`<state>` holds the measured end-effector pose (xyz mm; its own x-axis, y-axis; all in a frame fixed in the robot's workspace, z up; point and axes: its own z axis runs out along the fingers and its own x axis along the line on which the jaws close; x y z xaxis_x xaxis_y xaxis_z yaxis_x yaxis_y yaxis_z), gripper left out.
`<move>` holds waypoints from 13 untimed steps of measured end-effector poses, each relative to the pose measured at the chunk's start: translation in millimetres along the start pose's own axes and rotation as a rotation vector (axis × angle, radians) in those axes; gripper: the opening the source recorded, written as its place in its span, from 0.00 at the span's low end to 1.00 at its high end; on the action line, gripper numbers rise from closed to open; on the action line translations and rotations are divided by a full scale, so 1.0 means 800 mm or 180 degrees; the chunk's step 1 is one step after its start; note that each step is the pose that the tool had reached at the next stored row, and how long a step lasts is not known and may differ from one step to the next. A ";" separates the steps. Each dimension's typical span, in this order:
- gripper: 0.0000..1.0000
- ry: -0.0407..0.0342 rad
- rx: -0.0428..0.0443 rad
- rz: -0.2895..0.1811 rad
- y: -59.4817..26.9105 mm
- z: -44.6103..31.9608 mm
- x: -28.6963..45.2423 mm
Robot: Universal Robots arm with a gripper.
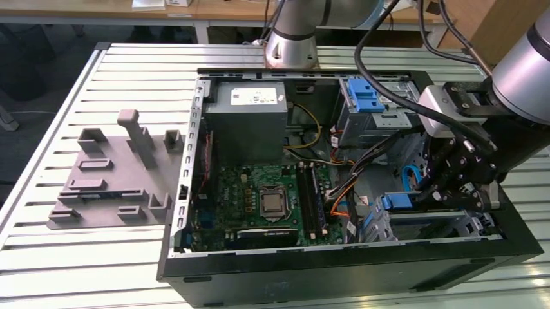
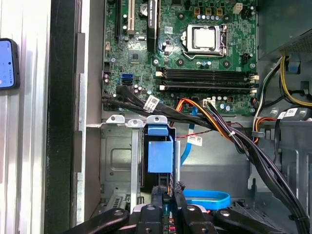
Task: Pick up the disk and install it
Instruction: 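Insert the second disk wire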
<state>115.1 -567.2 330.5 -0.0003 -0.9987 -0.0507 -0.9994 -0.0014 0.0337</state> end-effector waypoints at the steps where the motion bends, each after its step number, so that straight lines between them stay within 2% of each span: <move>1: 0.24 0.0000 0.0000 0.0000 0.000 -0.0013 -0.0001; 7: 0.22 0.0000 0.0000 0.0000 0.001 -0.0152 -0.0008; 8: 0.16 0.0000 0.0000 0.0000 0.001 -0.0165 -0.0008; 10: 0.16 -0.0001 0.0000 0.0000 0.001 -0.0180 -0.0009; 11: 0.11 -0.0002 0.0000 0.0000 0.001 -0.0180 -0.0009; 13: 0.11 -0.0001 0.0000 0.0000 0.001 -0.0186 -0.0010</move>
<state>115.1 -567.1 345.4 -0.0003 -0.9987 -0.0509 -0.9994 -0.0015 0.0338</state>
